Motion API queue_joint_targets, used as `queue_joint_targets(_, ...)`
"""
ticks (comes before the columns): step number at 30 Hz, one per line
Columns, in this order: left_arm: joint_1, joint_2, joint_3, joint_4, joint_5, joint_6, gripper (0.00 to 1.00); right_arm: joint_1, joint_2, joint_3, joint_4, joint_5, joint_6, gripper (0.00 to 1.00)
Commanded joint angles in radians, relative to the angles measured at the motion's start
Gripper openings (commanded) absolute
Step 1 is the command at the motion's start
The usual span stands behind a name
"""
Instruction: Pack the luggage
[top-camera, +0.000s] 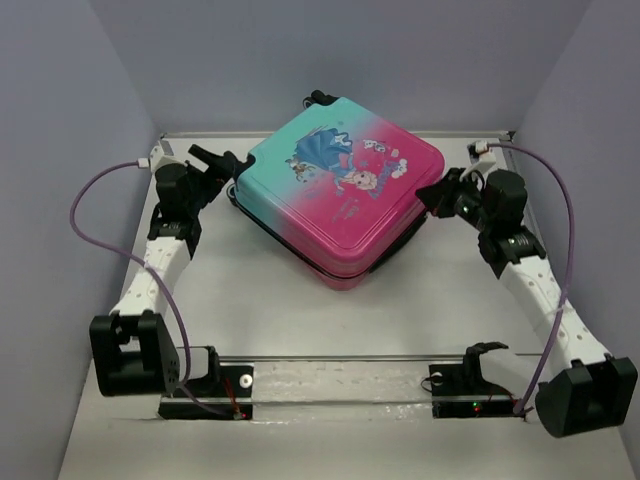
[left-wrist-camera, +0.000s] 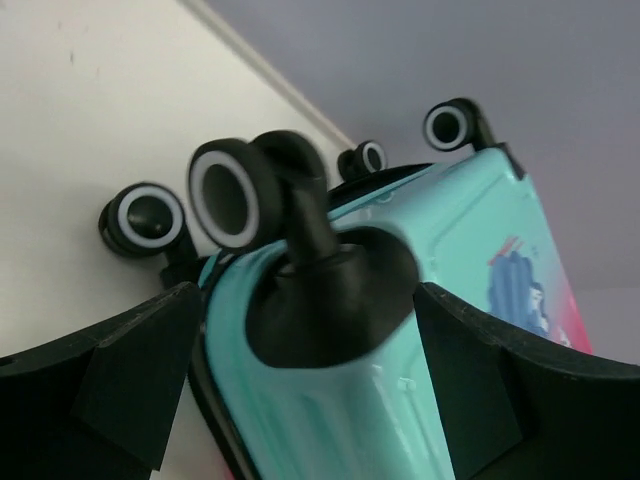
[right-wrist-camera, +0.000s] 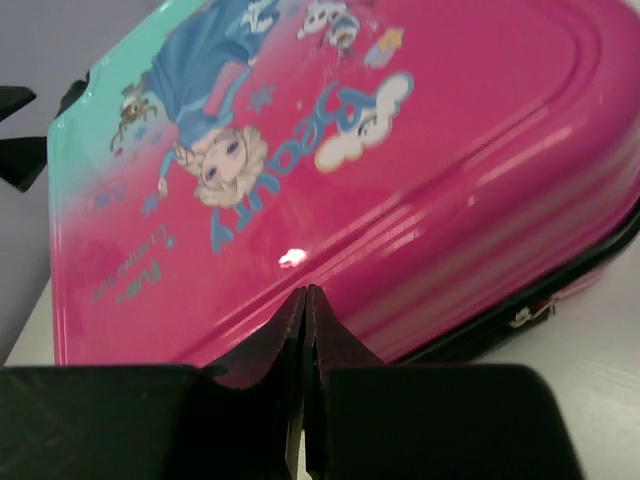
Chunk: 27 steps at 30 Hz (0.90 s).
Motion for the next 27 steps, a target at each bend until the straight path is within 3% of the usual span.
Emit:
queue_joint_targets(1, 0.068, 0.074, 0.042, 0.093, 0.227, -0.1, 0.99, 0.001, -0.162, -0.239, 0.163, -0.046, 0.046, 0.07)
queue_joint_targets(7, 0.094, 0.146, -0.022, 0.35, 0.276, -0.212, 0.99, 0.001, -0.258, -0.361, 0.174, -0.162, 0.075, 0.14)
queue_joint_targets(15, 0.091, 0.295, 0.015, 0.381, 0.291, -0.294, 0.99, 0.001, -0.287, -0.422, 0.189, -0.198, 0.092, 0.37)
queue_joint_targets(27, 0.075, 0.408, 0.136, 0.404, 0.276, -0.341, 0.96, 0.001, -0.315, -0.439, 0.174, -0.209, 0.1, 0.4)
